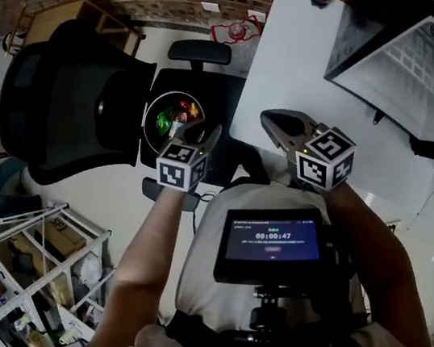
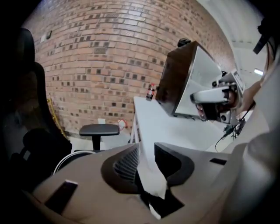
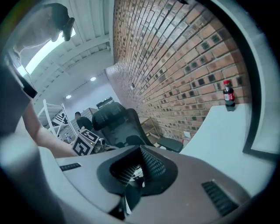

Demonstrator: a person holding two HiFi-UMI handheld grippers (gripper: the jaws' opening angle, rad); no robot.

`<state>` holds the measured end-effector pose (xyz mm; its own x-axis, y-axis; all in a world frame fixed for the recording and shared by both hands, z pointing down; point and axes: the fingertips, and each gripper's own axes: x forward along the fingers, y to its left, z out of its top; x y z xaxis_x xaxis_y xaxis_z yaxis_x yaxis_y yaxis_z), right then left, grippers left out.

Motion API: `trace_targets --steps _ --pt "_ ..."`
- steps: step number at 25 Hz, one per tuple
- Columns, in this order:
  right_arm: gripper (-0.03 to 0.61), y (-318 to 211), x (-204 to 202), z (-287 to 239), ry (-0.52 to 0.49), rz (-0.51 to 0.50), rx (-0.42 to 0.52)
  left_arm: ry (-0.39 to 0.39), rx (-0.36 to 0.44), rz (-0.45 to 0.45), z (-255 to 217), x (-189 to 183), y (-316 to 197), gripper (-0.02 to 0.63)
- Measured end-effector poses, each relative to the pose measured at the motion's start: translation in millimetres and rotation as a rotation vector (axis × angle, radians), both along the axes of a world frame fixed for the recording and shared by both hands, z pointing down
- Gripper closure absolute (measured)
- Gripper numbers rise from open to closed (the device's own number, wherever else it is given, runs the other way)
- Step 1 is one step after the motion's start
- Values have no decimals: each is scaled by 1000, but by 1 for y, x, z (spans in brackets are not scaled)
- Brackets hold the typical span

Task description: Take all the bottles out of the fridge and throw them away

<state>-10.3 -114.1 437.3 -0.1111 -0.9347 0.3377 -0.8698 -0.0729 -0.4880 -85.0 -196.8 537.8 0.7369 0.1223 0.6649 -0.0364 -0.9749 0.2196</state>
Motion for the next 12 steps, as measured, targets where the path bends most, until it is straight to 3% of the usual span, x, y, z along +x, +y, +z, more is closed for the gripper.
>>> trace_targets --steps 6,12 --pt "577 37 18 -10 14 46 29 102 -36 109 -37 41 51 603" --pt "577 83 45 -28 45 122 64 204 -46 190 -77 76 100 611"
